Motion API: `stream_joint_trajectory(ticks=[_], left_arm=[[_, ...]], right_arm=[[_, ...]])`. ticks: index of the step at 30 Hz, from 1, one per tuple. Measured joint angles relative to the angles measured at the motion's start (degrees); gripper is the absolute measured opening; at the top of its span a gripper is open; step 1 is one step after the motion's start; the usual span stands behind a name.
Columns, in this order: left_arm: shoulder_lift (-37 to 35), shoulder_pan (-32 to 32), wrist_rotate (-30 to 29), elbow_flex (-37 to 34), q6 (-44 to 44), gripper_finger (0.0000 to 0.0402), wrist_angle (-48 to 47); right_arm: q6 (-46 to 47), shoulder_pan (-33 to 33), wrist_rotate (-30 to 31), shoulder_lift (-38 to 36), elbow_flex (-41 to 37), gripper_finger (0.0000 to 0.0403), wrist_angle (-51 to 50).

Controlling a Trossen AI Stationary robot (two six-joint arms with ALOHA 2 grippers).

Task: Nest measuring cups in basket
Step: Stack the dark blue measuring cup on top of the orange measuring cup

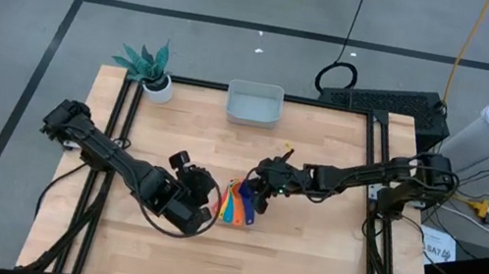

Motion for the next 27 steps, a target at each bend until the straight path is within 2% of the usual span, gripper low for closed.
stream_joint_trajectory(ticks=[12,27], left_arm=[[0.0,0.0,0.0,-0.3,-0.4,0.0172,0.6],[0.0,-0.1,0.0,-0.3,0.1,0.0172,1.8]], right_arm=[[0.4,0.0,-1.4,4.6,3.3,0.0,1.5],[0.2,-0.2,-1.3,4.7,3.5,0.0009,-0.4]])
